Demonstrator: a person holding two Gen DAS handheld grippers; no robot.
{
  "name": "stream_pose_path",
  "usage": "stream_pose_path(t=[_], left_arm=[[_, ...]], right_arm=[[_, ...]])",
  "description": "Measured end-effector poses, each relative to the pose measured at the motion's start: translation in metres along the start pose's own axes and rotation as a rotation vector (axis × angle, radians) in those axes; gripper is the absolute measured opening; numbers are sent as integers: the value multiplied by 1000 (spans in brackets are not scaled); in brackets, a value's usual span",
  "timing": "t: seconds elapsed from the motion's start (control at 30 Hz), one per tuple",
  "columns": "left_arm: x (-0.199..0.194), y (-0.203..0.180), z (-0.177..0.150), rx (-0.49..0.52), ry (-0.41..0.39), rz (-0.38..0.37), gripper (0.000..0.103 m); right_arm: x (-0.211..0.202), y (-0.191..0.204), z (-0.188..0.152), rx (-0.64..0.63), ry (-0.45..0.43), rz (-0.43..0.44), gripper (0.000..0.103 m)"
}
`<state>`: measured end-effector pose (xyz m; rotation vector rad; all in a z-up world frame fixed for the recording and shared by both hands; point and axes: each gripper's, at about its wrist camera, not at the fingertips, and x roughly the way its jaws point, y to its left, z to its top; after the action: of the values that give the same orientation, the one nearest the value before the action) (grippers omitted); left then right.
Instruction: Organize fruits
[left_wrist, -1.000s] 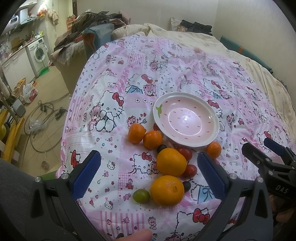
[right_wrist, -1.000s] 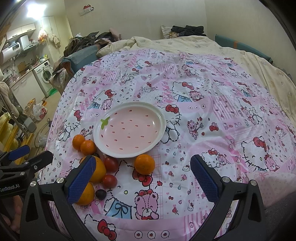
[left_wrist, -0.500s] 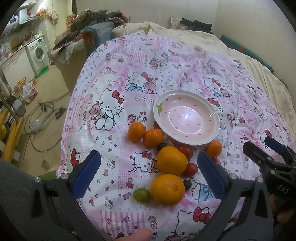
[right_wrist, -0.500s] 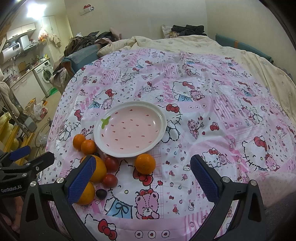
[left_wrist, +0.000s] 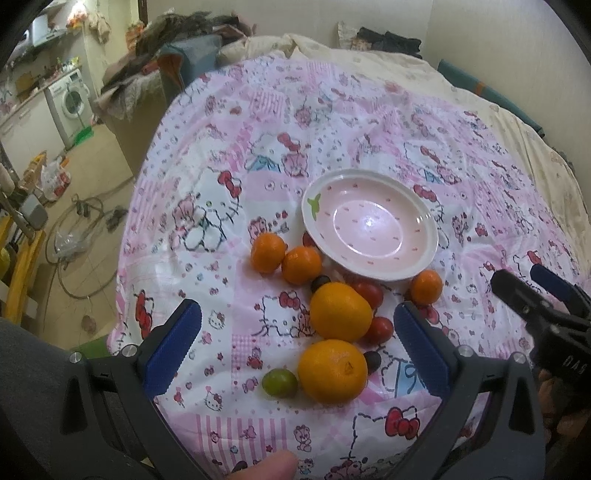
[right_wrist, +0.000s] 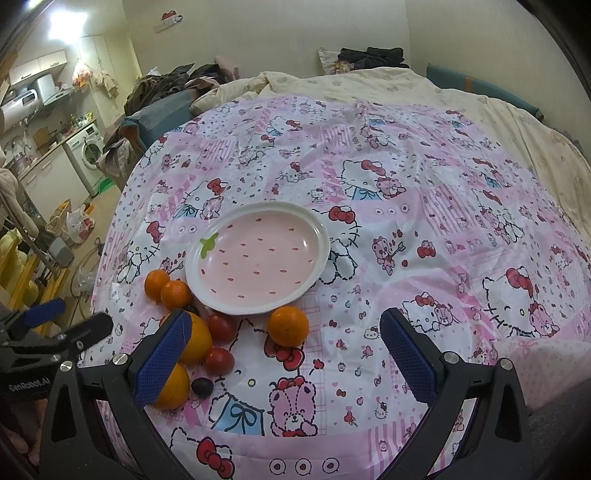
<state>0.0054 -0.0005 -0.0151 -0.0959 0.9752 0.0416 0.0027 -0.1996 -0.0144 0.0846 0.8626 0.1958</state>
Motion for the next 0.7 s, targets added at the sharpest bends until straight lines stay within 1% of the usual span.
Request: stream_pose_path(t=[0.07,0.23,0.33,0.37,0.4,0.53,0.6,0.63,0.7], left_arm=[[3,-2,3,16,38,2,103],[23,2,17,40,211,-9,103],[41,-4,14,93,335,-32,103],[45,-7,12,109,360,-40,102],[52,-13,7,144,402,-48,101],[75,-35,-11,241,505,-31,95],[82,-42,-19,272,532,-26,88],[86,-45,-21,285,542,-22,86],[91,-49,-25,301,554,-13,78]], right_arm=[[-2,-3,1,6,2,-2,103],[-1,-17,6,46,34,-9,103],[-2,-26,9,87,47,8,103],[-1,-29,10,96,51,10,103],[-1,-30,10,105,56,10,103],[1,-39,11,153,74,27,103],[1,-43,11,169,78,31,103],[1,-44,11,176,80,32,103],[1,-47,11,188,83,31,103]])
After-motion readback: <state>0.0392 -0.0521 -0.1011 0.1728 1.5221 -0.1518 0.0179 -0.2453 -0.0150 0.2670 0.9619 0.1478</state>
